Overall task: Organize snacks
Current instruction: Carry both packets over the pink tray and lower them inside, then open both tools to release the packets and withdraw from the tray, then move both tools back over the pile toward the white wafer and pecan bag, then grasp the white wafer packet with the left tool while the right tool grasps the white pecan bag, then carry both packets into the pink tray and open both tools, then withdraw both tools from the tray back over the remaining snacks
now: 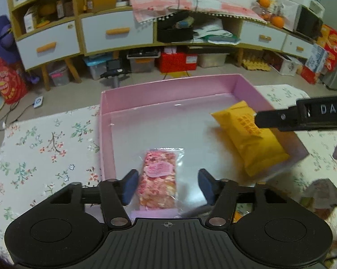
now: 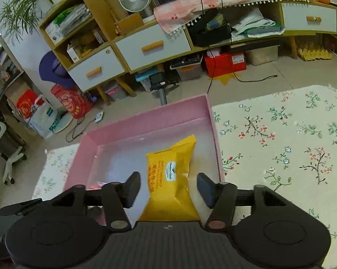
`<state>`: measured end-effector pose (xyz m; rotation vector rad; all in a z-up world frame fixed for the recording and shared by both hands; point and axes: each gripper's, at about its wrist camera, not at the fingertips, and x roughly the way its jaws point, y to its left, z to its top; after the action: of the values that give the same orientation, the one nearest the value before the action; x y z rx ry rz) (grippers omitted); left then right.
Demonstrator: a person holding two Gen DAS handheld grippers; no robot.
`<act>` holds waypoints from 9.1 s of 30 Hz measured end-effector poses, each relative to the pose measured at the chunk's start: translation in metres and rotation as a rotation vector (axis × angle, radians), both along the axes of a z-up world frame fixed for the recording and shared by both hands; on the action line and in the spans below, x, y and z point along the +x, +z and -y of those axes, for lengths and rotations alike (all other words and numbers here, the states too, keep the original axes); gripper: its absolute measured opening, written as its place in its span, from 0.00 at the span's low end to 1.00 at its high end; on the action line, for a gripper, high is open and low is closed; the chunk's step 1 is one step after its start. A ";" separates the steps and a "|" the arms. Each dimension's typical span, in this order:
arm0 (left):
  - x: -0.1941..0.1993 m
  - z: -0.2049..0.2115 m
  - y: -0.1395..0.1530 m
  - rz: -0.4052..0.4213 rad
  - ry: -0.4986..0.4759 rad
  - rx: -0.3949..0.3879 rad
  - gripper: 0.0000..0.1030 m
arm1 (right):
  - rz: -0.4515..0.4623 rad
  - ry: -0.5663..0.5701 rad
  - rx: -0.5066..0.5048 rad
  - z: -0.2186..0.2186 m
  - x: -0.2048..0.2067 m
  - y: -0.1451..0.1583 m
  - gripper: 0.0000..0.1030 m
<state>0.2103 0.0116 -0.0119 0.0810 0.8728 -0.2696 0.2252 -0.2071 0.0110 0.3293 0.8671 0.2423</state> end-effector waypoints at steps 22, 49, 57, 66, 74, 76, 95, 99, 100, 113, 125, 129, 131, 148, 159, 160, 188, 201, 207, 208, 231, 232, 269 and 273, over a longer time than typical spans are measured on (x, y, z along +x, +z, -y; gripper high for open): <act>-0.111 -0.015 0.036 -0.043 0.014 -0.061 0.96 | 0.031 0.081 -0.139 -0.020 -0.089 0.049 0.71; -0.191 -0.039 -0.020 0.045 -0.215 -0.014 0.96 | 0.226 0.134 -0.264 0.001 -0.166 0.018 0.74; -0.194 -0.033 -0.026 0.016 -0.352 0.053 0.96 | 0.083 0.160 -0.270 0.004 -0.169 0.002 0.74; -0.185 -0.040 -0.035 -0.066 -0.285 0.069 0.88 | -0.024 0.127 -0.251 0.008 -0.167 -0.013 0.74; -0.179 -0.048 -0.034 -0.059 -0.126 0.084 0.81 | -0.049 0.111 -0.267 0.020 -0.170 -0.013 0.73; -0.177 -0.051 -0.033 -0.061 -0.121 0.074 0.80 | -0.045 0.113 -0.273 0.023 -0.172 -0.012 0.73; -0.177 -0.039 -0.037 0.060 -0.439 0.090 0.78 | -0.105 0.084 -0.136 0.019 -0.165 -0.017 0.53; -0.177 -0.033 -0.034 0.039 -0.423 0.088 0.65 | -0.102 0.098 -0.142 0.022 -0.165 -0.016 0.46; -0.177 -0.032 -0.033 0.025 -0.404 0.087 0.64 | -0.103 0.100 -0.147 0.023 -0.166 -0.016 0.43; -0.175 -0.022 -0.032 -0.023 -0.320 0.068 0.67 | -0.093 0.102 -0.201 0.025 -0.165 -0.013 0.44; -0.167 -0.006 -0.032 -0.012 -0.363 0.102 0.80 | -0.101 0.090 -0.242 0.023 -0.165 -0.016 0.13; -0.163 -0.001 -0.033 -0.009 -0.374 0.103 0.81 | -0.110 0.091 -0.224 0.026 -0.165 -0.013 0.09; -0.158 -0.001 -0.033 -0.011 -0.367 0.092 0.81 | -0.104 0.094 -0.220 0.026 -0.166 -0.011 0.09; -0.174 0.024 -0.017 -0.055 -0.568 0.178 0.80 | -0.103 0.078 -0.206 0.028 -0.169 -0.004 0.09; -0.170 0.035 -0.024 -0.056 -0.503 0.151 0.55 | -0.093 0.103 -0.208 0.022 -0.171 0.000 0.09; -0.170 0.036 -0.025 -0.058 -0.472 0.138 0.48 | -0.094 0.102 -0.208 0.022 -0.171 0.000 0.09; -0.160 -0.003 0.029 -0.004 -0.140 -0.075 0.43 | -0.017 0.102 -0.111 0.008 -0.149 0.035 0.09; -0.087 -0.015 0.049 0.106 0.015 -0.119 0.43 | -0.008 0.026 0.045 -0.019 -0.095 0.041 0.09; -0.027 -0.013 0.040 0.150 0.036 -0.109 0.43 | 0.020 0.011 0.077 -0.028 -0.053 0.034 0.09; -0.020 -0.011 0.038 0.159 0.035 -0.101 0.43 | 0.022 0.006 0.075 -0.030 -0.044 0.031 0.09; 0.036 -0.010 -0.011 0.192 0.091 -0.049 0.44 | 0.082 -0.028 0.017 -0.024 0.012 -0.003 0.09; 0.036 -0.011 -0.011 0.189 0.094 -0.054 0.45 | 0.084 -0.025 0.011 -0.025 0.012 -0.002 0.09; -0.050 -0.015 0.034 0.110 -0.004 0.044 0.95 | 0.093 0.009 -0.120 -0.022 -0.053 0.046 0.72; -0.065 -0.012 0.035 0.097 -0.005 0.053 0.95 | 0.078 -0.003 -0.137 -0.017 -0.067 0.048 0.72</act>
<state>0.1452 0.0236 0.0233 0.1446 0.7839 -0.2450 0.1579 -0.1901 0.0591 0.1924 0.8019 0.1910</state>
